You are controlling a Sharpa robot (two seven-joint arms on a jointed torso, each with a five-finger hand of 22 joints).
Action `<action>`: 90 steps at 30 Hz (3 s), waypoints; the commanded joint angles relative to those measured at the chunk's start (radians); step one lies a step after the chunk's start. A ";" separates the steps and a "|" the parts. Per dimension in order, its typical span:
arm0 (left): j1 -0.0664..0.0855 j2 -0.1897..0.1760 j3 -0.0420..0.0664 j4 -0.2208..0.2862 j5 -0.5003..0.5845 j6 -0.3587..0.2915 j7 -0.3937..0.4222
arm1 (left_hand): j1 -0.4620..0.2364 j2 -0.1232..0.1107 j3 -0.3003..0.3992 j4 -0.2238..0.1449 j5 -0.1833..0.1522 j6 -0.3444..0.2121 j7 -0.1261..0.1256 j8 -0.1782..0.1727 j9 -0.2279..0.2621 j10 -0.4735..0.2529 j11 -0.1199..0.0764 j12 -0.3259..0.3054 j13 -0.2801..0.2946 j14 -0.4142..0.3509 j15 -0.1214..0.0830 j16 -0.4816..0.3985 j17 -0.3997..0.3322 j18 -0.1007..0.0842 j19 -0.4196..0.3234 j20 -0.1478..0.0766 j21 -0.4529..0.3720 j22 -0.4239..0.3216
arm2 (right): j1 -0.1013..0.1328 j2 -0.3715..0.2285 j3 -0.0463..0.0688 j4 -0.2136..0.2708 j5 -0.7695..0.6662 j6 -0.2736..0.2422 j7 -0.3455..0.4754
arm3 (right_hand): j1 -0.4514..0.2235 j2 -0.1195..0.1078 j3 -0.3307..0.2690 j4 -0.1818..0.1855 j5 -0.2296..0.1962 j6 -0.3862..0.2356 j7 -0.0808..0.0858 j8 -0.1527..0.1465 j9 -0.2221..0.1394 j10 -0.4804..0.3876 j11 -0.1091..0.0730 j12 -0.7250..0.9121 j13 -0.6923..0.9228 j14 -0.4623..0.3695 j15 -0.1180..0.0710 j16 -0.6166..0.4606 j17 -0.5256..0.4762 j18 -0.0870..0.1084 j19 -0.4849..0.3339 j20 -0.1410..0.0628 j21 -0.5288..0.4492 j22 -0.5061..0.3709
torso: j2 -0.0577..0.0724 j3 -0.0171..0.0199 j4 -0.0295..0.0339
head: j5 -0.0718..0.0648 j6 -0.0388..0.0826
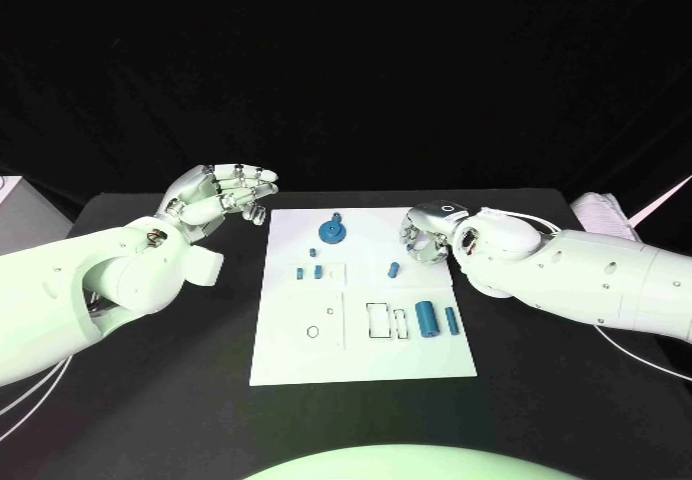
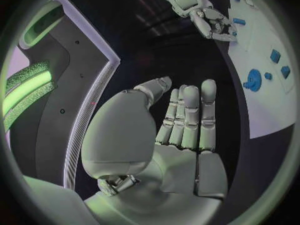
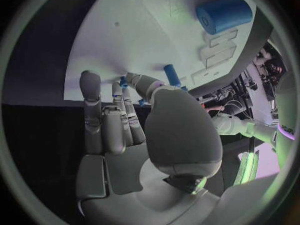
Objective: Assemble the parts on the task board
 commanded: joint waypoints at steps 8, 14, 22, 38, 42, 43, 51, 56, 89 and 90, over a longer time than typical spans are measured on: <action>-0.001 -0.004 0.002 0.004 0.012 0.017 0.011 | 0.005 0.007 0.004 -0.002 0.003 -0.005 0.001 0.006 0.002 -0.004 0.003 0.001 0.001 -0.007 0.000 -0.004 -0.002 0.011 -0.008 0.000 -0.005 -0.002 | -0.009 0.010 -0.001 -0.013 -0.014 0.035 -0.005 | 0.015 0.025 0.031 -0.006 -0.034 0.038 -0.012 0.025 0.020 0.049 -0.017 0.022 0.017 0.066 -0.007 0.017 0.028 -0.018 0.008 -0.011 0.024 0.029 | -0.002 0.0015 -0.0018 | -0.003 -0.009; -0.001 -0.006 0.002 0.006 0.012 0.018 0.009 | 0.005 0.007 0.004 -0.002 0.003 -0.005 0.002 0.006 0.002 -0.004 0.004 0.001 0.001 -0.007 0.000 -0.005 -0.002 0.011 -0.009 0.000 -0.008 -0.004 | -0.012 0.013 -0.002 -0.018 -0.016 0.046 -0.011 | 0.018 0.030 0.041 -0.009 -0.045 0.047 -0.014 0.032 0.025 0.061 -0.021 0.027 0.022 0.066 -0.010 0.020 0.029 -0.019 0.008 -0.013 0.030 0.037 | -0.002 0.0019 -0.0011 | -0.003 -0.009; -0.001 -0.008 0.002 0.007 0.012 0.018 0.007 | 0.005 0.007 0.004 -0.002 0.003 -0.005 0.002 0.006 0.002 -0.004 0.004 0.001 0.001 -0.008 0.000 -0.006 -0.003 0.011 -0.011 0.000 -0.009 -0.006 | -0.017 0.017 -0.003 -0.020 -0.033 0.032 -0.025 | 0.036 0.049 0.056 -0.028 -0.052 0.078 -0.025 0.054 0.044 0.096 -0.034 0.039 0.036 0.065 -0.020 0.025 0.027 -0.020 0.008 -0.023 0.047 0.059 | -0.002 0.0015 -0.0020 | -0.005 -0.011; -0.001 -0.008 0.002 0.004 0.003 0.024 0.002 | 0.034 0.017 0.024 -0.023 0.006 -0.008 0.002 0.006 0.001 0.003 0.002 0.005 0.002 -0.008 -0.003 -0.016 -0.010 0.012 -0.006 -0.003 -0.013 -0.009 | -0.021 0.002 -0.003 0.006 -0.047 -0.083 -0.057 | 0.045 0.071 0.080 -0.053 -0.103 0.100 -0.035 0.075 0.073 0.133 -0.047 0.039 0.053 0.065 -0.033 0.030 0.026 -0.025 0.012 -0.035 0.080 0.101 | -0.006 0.0009 0.0000 | -0.011 -0.008; -0.001 -0.007 0.002 -0.001 -0.004 0.026 0.001 | 0.033 0.014 0.024 -0.025 0.008 -0.010 0.003 0.005 0.000 0.001 0.003 0.004 0.001 -0.008 -0.003 -0.017 -0.011 0.012 -0.007 -0.003 -0.014 -0.011 | -0.017 -0.012 0.000 0.024 -0.031 -0.103 -0.058 | 0.044 0.071 0.081 -0.054 -0.105 0.100 -0.036 0.075 0.074 0.134 -0.047 0.038 0.053 0.065 -0.033 0.031 0.026 -0.025 0.012 -0.035 0.081 0.102 | -0.005 0.0009 -0.0008 | -0.010 -0.003; -0.001 -0.007 0.002 -0.002 -0.005 0.027 0.001 | 0.031 0.012 0.025 -0.026 0.014 -0.011 0.003 0.005 0.000 0.000 0.003 0.004 0.001 -0.008 -0.002 -0.018 -0.012 0.012 -0.006 -0.003 -0.014 -0.011 | -0.016 -0.014 0.001 0.027 -0.029 -0.104 -0.058 | 0.044 0.071 0.081 -0.054 -0.105 0.100 -0.036 0.075 0.074 0.134 -0.047 0.038 0.053 0.065 -0.033 0.031 0.026 -0.025 0.012 -0.035 0.081 0.102 | -0.005 0.0009 -0.0008 | -0.010 -0.003; -0.001 -0.003 0.002 -0.016 -0.010 0.031 0.004 | 0.038 0.014 0.045 -0.037 0.036 -0.012 0.005 0.003 -0.003 0.000 0.004 0.003 -0.001 -0.008 -0.003 -0.023 -0.015 0.012 -0.006 -0.005 -0.010 -0.008 | 0.002 -0.052 0.013 0.082 0.020 -0.123 -0.057 | 0.043 0.071 0.083 -0.055 -0.108 0.100 -0.036 0.076 0.076 0.135 -0.047 0.037 0.054 0.065 -0.033 0.032 0.028 -0.026 0.013 -0.036 0.085 0.108 | -0.004 0.0042 -0.0045 | -0.009 0.006; -0.001 -0.001 0.002 -0.025 -0.011 0.036 0.002 | 0.040 0.014 0.053 -0.041 0.040 -0.012 0.005 0.002 -0.003 -0.002 0.005 0.001 -0.002 -0.009 -0.003 -0.025 -0.017 0.013 -0.006 -0.006 -0.008 -0.006 | 0.016 -0.081 0.017 0.126 0.034 -0.128 -0.053 | 0.044 0.071 0.086 -0.058 -0.108 0.099 -0.036 0.076 0.077 0.135 -0.047 0.036 0.054 0.066 -0.033 0.034 0.029 -0.026 0.013 -0.036 0.087 0.110 | -0.005 0.0040 -0.0053 | -0.010 0.007; -0.001 0.049 0.002 -0.058 0.000 0.044 -0.001 | 0.034 0.010 0.060 -0.045 0.042 -0.019 0.006 -0.002 -0.006 -0.003 0.006 0.001 -0.002 -0.009 -0.002 -0.027 -0.018 0.012 -0.007 -0.006 -0.003 -0.002 | -0.065 0.037 -0.010 0.316 -0.037 -0.104 -0.036 | 0.043 0.070 0.091 -0.061 -0.105 0.097 -0.035 0.075 0.080 0.136 -0.047 0.033 0.055 0.066 -0.033 0.037 0.032 -0.027 0.015 -0.037 0.093 0.118 | -0.009 0.0022 -0.0050 | 0.090 -0.011; -0.001 0.050 0.002 -0.059 0.000 0.044 -0.001 | 0.034 0.010 0.060 -0.045 0.042 -0.019 0.006 -0.002 -0.006 -0.003 0.006 0.001 -0.002 -0.009 -0.002 -0.027 -0.018 0.012 -0.007 -0.006 -0.003 -0.002 | -0.068 0.041 -0.011 0.314 -0.040 -0.103 -0.037 | 0.043 0.070 0.092 -0.062 -0.105 0.096 -0.035 0.074 0.080 0.136 -0.047 0.032 0.055 0.067 -0.033 0.037 0.032 -0.027 0.014 -0.037 0.092 0.117 | -0.009 0.0023 -0.0046 | 0.092 -0.012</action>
